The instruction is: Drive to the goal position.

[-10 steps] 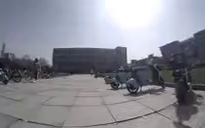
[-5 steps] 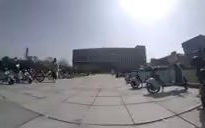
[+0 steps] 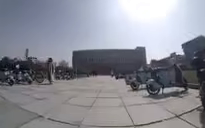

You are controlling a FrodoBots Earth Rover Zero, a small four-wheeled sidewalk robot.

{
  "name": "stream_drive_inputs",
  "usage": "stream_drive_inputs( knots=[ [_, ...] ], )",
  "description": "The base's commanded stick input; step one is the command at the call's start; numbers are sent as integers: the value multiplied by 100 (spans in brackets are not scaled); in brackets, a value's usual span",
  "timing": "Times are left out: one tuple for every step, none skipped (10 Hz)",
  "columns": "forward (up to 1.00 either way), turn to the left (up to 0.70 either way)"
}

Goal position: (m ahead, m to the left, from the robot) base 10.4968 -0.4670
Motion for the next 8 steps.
stream_drive_inputs(
  knots=[
    [93,-17],
    [74,-44],
    [2,-98],
    [0,-100],
    [0,-100],
    [0,-97],
    [0,-87],
    [0,0]
  ],
)
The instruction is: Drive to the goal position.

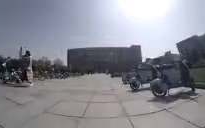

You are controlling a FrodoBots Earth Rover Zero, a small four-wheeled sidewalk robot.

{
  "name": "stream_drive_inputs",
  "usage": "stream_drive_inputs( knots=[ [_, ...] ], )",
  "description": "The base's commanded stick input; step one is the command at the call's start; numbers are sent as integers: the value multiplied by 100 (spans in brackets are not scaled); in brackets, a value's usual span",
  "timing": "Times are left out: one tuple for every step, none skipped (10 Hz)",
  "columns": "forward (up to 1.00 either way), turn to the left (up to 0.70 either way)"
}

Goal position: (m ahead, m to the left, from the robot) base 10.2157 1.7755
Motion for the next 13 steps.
stream_drive_inputs(
  knots=[
    [0,0],
    [3,0],
    [5,0],
    [60,0],
    [92,0],
    [98,0],
    [100,0],
    [100,0],
    [100,0],
    [100,0],
    [75,0],
    [8,0],
    [0,100]
  ],
)
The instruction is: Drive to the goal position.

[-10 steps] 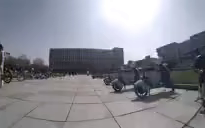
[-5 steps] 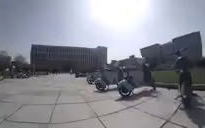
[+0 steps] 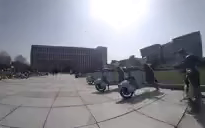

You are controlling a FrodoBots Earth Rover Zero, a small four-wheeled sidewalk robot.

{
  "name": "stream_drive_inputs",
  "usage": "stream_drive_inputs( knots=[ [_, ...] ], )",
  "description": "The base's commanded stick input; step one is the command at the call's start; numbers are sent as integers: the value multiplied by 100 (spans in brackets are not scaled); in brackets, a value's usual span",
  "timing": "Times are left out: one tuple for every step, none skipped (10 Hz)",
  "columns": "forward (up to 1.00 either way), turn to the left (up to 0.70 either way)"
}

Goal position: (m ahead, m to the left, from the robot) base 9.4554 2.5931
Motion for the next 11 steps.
stream_drive_inputs(
  knots=[
    [0,100],
    [0,100],
    [0,100],
    [0,62],
    [0,12],
    [0,0],
    [0,0],
    [0,0],
    [0,0],
    [0,0],
    [0,0]
  ],
)
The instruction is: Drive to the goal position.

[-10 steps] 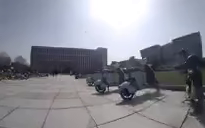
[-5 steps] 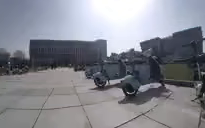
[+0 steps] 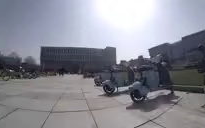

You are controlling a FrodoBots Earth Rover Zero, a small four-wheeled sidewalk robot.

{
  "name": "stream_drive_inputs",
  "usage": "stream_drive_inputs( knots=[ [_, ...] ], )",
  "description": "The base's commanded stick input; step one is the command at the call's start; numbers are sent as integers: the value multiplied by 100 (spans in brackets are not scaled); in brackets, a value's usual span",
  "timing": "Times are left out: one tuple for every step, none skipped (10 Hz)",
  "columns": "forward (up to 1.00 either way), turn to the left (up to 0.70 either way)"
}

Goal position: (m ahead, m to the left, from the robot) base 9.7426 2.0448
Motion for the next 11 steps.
stream_drive_inputs(
  knots=[
    [0,0],
    [0,0],
    [0,0],
    [2,0],
    [6,0],
    [2,0],
    [0,10],
    [0,69],
    [0,100],
    [0,96],
    [0,61]
  ],
)
